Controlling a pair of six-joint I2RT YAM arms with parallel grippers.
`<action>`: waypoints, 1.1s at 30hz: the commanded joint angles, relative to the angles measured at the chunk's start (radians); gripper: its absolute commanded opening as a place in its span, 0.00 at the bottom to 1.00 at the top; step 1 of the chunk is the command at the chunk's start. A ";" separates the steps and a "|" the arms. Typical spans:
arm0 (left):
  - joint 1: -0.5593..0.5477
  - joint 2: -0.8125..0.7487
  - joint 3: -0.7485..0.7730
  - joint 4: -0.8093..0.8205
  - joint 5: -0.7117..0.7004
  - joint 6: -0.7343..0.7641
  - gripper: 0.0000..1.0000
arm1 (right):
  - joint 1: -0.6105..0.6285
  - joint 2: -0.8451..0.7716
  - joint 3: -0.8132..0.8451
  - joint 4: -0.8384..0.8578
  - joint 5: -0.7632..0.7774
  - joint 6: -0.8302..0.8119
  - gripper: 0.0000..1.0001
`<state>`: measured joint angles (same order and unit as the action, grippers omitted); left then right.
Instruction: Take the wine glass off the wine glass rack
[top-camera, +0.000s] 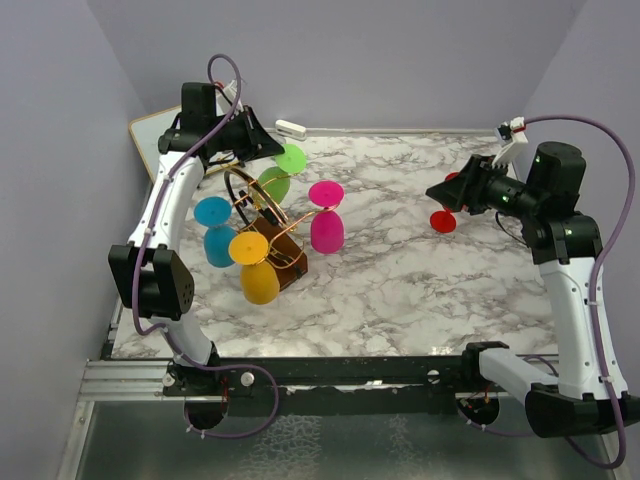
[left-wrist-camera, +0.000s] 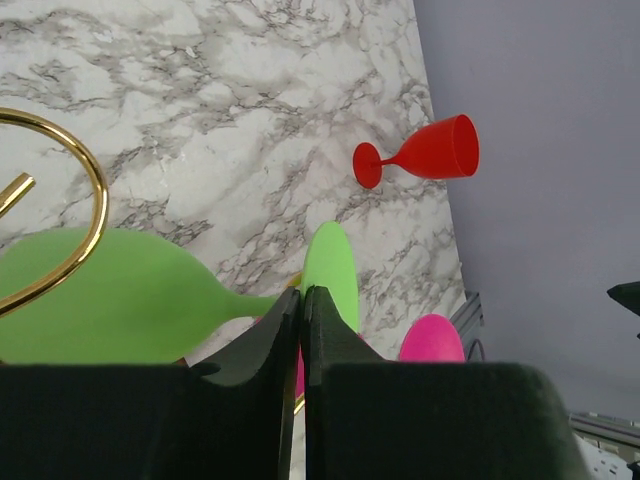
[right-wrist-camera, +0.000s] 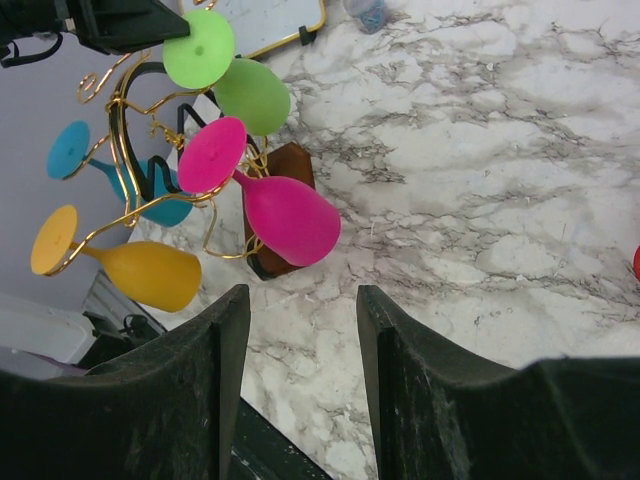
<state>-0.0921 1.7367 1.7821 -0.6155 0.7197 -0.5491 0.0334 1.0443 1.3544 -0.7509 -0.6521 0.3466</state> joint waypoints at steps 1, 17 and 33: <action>-0.003 -0.049 0.009 0.055 0.055 -0.048 0.03 | -0.001 -0.022 -0.005 0.039 0.027 0.013 0.48; -0.003 -0.102 -0.146 0.351 0.158 -0.268 0.00 | -0.001 -0.037 -0.005 0.045 0.038 0.017 0.48; -0.003 -0.099 -0.165 0.302 0.199 -0.239 0.00 | -0.001 -0.036 -0.008 0.056 0.040 0.025 0.48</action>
<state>-0.0956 1.6623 1.6222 -0.3027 0.8688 -0.8047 0.0334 1.0191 1.3499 -0.7280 -0.6331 0.3634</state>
